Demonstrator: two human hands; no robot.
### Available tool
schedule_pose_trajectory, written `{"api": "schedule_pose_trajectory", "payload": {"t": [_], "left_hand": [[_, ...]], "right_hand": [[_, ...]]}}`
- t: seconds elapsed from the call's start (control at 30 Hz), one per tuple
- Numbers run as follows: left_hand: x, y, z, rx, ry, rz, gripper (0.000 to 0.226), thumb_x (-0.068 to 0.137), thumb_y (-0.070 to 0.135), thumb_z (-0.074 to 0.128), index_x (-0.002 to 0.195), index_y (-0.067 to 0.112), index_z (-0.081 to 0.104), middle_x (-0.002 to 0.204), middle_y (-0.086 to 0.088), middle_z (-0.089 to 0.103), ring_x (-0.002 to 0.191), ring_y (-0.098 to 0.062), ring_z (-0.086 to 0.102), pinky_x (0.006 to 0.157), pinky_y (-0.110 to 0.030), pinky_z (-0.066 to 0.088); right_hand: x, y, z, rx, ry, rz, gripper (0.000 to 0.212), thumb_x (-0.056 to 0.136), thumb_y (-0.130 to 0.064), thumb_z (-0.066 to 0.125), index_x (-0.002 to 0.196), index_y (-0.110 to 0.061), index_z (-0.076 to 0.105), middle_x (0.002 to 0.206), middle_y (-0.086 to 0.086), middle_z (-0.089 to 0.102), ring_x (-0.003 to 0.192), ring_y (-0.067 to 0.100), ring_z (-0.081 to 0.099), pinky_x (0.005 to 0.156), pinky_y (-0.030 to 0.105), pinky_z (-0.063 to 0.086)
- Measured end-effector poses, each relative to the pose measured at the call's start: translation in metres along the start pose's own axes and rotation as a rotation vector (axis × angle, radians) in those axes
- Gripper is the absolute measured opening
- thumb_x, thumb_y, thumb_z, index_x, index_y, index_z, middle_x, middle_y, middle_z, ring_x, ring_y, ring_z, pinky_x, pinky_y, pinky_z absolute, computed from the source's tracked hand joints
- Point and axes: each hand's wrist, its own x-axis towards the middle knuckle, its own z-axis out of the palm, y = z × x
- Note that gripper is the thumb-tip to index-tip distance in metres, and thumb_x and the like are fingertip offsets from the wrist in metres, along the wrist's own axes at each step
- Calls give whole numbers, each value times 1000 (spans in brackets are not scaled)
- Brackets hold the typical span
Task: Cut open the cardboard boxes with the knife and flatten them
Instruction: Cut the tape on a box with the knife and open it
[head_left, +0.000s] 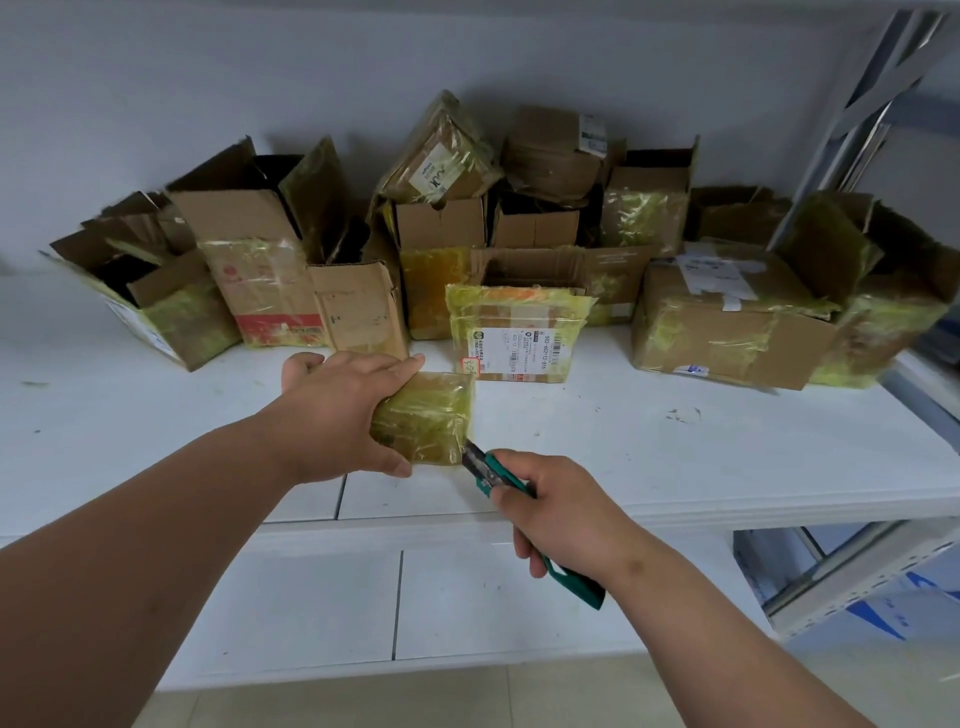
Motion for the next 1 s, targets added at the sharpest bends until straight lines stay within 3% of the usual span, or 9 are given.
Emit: {"api": "schedule_pose_trajectory", "payload": {"t": [0.13,0.23,0.33,0.43,0.53,0.7,0.77,0.87,1.0], "left_hand": [[-3,0,1,16,0,-12,117,65,75,68,153,44,-2,157,20,17,143,-11,12,112,-39,4],[1,-12,-7,11,-82,-8,117,69,64,73,152,45,-6,159,19,12,144,-15,10,114,-43,9],[4,-29,-21,6,-131,-16,109,75,47,77,153,45,0,158,8,27,142,-19,26,113,-39,28],[3,-31,-23,15,-130,-24,106,76,50,77,153,45,4,138,3,43,129,-20,37,101,-31,35],[1,-22,-17,58,-91,-35,108,73,57,75,149,54,-2,109,8,36,107,-14,32,90,-30,37],[5,-23,-11,-27,-31,-131,102,72,61,73,145,62,2,105,5,33,101,-14,31,85,-31,37],[6,-23,-4,-123,-63,-165,92,76,61,70,142,64,7,115,2,34,110,-18,31,99,-38,38],[6,-17,6,-400,-109,-127,73,90,50,61,151,47,21,150,7,30,136,-19,29,115,-44,28],[3,-17,3,-375,-136,-65,57,102,45,36,155,36,18,161,12,17,147,-11,18,118,-30,14]], "right_hand": [[2,2,-6,-2,13,9,26,101,-27,47,114,-44,61,65,2,65,46,15,59,57,28,48],[4,-2,-7,-94,93,9,28,102,-27,45,123,-42,55,73,-2,64,49,11,61,50,21,48],[9,-5,-8,-228,151,10,31,101,-27,41,125,-43,52,77,-3,64,62,25,70,68,36,59],[14,-5,-8,-228,180,35,32,101,-27,41,127,-43,52,77,-3,64,67,28,71,71,40,60],[16,-2,-2,-197,242,52,36,100,-29,43,132,-44,50,76,-6,63,70,24,70,74,38,59],[17,6,-7,-349,451,0,38,102,-31,40,140,-40,41,84,1,64,77,28,64,70,37,54],[15,2,-12,-126,434,17,34,102,-28,42,134,-40,47,82,3,66,69,26,66,65,35,55],[14,-10,-10,261,298,106,28,103,-21,45,125,-34,53,69,7,66,48,18,59,48,23,47],[23,-19,1,448,217,173,18,103,-16,44,114,-24,56,61,10,62,45,20,55,47,24,47]]}}
